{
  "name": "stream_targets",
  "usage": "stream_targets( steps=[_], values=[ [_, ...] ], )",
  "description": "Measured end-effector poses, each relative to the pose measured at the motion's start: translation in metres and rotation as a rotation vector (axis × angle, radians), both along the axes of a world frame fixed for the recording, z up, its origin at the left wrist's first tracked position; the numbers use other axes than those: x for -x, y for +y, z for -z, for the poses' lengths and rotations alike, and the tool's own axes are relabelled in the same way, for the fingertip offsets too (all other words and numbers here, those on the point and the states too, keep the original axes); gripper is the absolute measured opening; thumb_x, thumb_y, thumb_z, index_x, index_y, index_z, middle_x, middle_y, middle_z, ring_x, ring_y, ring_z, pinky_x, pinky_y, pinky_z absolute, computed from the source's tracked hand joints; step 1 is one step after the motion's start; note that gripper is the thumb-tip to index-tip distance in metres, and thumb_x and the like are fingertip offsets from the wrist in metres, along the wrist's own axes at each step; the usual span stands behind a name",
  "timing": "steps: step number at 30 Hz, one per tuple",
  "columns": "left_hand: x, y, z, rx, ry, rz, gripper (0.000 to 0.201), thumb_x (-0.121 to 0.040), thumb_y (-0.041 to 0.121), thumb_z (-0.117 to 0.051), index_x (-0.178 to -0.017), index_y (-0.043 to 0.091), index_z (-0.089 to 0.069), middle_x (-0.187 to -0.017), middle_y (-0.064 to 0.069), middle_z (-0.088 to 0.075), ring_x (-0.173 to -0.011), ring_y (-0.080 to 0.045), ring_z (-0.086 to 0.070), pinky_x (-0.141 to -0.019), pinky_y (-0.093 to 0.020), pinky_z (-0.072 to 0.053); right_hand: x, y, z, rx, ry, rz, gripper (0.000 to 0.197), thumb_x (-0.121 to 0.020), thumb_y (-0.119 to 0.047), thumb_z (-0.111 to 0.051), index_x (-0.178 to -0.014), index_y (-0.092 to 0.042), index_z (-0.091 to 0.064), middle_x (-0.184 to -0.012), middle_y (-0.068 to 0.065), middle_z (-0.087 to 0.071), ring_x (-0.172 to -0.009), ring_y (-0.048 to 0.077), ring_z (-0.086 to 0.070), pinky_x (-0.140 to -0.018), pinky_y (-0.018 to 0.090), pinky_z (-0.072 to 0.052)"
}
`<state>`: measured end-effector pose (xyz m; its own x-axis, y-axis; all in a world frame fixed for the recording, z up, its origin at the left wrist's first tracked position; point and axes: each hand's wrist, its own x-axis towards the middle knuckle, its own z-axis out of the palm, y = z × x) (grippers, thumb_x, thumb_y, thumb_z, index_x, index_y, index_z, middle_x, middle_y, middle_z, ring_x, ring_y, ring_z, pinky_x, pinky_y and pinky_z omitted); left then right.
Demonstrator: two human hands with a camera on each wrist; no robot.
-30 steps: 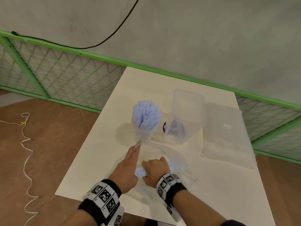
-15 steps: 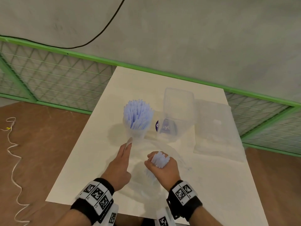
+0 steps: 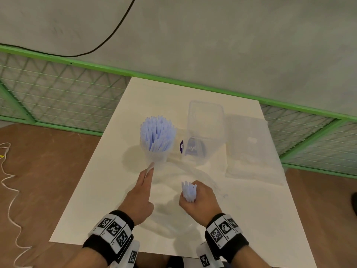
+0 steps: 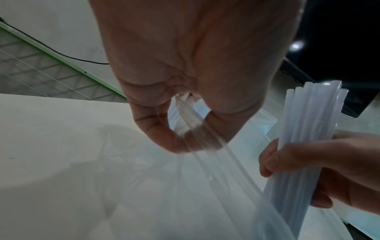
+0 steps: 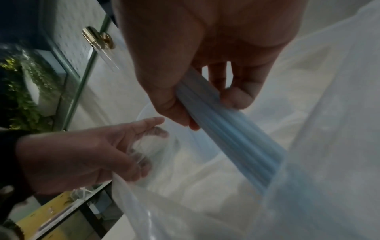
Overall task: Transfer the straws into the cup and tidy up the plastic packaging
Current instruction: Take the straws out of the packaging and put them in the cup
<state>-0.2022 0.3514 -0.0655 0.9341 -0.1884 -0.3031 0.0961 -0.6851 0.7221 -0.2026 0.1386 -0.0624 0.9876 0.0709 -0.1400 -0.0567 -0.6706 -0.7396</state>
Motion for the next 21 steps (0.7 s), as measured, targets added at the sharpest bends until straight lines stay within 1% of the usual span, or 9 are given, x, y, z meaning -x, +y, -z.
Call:
stream_targets(
  steps=[3,5,8,10,13,15,18,19,21],
  values=[
    [-0.003,0.0,-0.001,-0.032,-0.037,0.009,0.107,-0.071,-0.005,-0.052,-0.151,0.039,0.003,-0.155,0.018,-0.001,-0.079,-0.016,-0.055,-0.077,-0.028,-0.052,-0.003,-0.001,-0.015,-0.071,-0.163,0.021,0.034,-0.071,-0.043,-0.058,-0.061,-0.011,-0.052,-0.057,-0.001,-0.053,-0.053,0.015,-0.053,-0.053,0.035,-0.047],
    [-0.002,-0.002,-0.005,-0.048,-0.052,0.029,0.103,-0.074,-0.002,-0.053,-0.149,0.048,-0.003,-0.152,0.014,-0.004,-0.077,-0.018,-0.057,-0.078,-0.028,-0.052,-0.004,-0.001,-0.021,-0.121,-0.229,0.075,0.031,-0.071,-0.04,-0.061,-0.062,-0.011,-0.058,-0.059,0.0,-0.059,-0.055,0.015,-0.059,-0.054,0.031,-0.05],
    [0.001,0.001,-0.011,-0.013,-0.129,0.122,0.093,-0.077,0.009,-0.061,-0.141,0.059,-0.015,-0.149,0.011,-0.001,-0.084,-0.013,-0.052,-0.074,-0.012,-0.046,-0.005,0.0,-0.02,-0.125,-0.226,0.135,0.025,-0.071,-0.035,-0.066,-0.065,-0.011,-0.06,-0.06,-0.001,-0.062,-0.058,0.013,-0.062,-0.055,0.025,-0.05],
    [0.006,0.007,-0.014,0.04,-0.145,0.177,0.088,-0.075,0.02,-0.069,-0.138,0.061,-0.023,-0.147,0.018,0.005,-0.088,-0.007,-0.053,-0.071,-0.004,-0.043,-0.002,0.0,-0.01,-0.111,-0.201,0.133,0.024,-0.073,-0.029,-0.068,-0.066,-0.007,-0.059,-0.061,0.003,-0.06,-0.058,0.016,-0.06,-0.056,0.029,-0.05],
    [0.011,0.017,-0.012,0.101,-0.166,0.219,0.095,-0.067,0.02,-0.077,-0.136,0.058,-0.025,-0.148,0.025,0.008,-0.093,-0.002,-0.054,-0.076,-0.013,-0.051,0.0,-0.002,0.003,-0.177,-0.096,0.169,0.025,-0.075,-0.018,-0.072,-0.071,0.002,-0.058,-0.066,0.014,-0.06,-0.061,0.026,-0.059,-0.06,0.037,-0.05],
    [0.012,0.023,-0.009,0.104,-0.21,0.201,0.108,-0.065,0.008,-0.078,-0.136,0.06,-0.016,-0.15,0.024,0.001,-0.09,-0.003,-0.055,-0.074,-0.019,-0.054,-0.002,-0.005,0.004,-0.202,-0.029,0.163,0.026,-0.073,-0.019,-0.072,-0.07,0.003,-0.058,-0.067,0.017,-0.06,-0.059,0.026,-0.057,-0.06,0.039,-0.051],
    [0.011,0.025,-0.007,0.053,-0.254,0.161,0.118,-0.071,0.001,-0.074,-0.143,0.059,-0.002,-0.142,0.029,-0.024,-0.086,0.0,-0.051,-0.075,-0.013,-0.048,-0.005,-0.008,-0.016,-0.23,0.013,0.132,0.024,-0.071,-0.023,-0.072,-0.066,-0.002,-0.062,-0.064,0.013,-0.064,-0.058,0.023,-0.062,-0.057,0.039,-0.053],
    [0.01,0.026,-0.007,0.002,-0.286,0.157,0.112,-0.073,0.004,-0.073,-0.147,0.052,-0.004,-0.136,0.027,-0.035,-0.086,0.001,-0.049,-0.077,-0.015,-0.047,-0.007,-0.008,-0.031,-0.256,0.015,0.126,0.02,-0.072,-0.021,-0.074,-0.066,-0.004,-0.064,-0.064,0.01,-0.066,-0.059,0.021,-0.064,-0.055,0.038,-0.053],
    [0.007,0.026,-0.006,-0.165,-0.439,0.21,0.088,-0.076,0.01,-0.065,-0.15,0.038,-0.024,-0.12,0.018,-0.051,-0.085,-0.005,-0.052,-0.075,-0.027,-0.052,-0.01,-0.013,-0.067,-0.35,-0.012,0.108,0.012,-0.077,-0.01,-0.077,-0.068,-0.008,-0.07,-0.065,0.004,-0.07,-0.059,0.017,-0.066,-0.051,0.031,-0.05]
  ],
)
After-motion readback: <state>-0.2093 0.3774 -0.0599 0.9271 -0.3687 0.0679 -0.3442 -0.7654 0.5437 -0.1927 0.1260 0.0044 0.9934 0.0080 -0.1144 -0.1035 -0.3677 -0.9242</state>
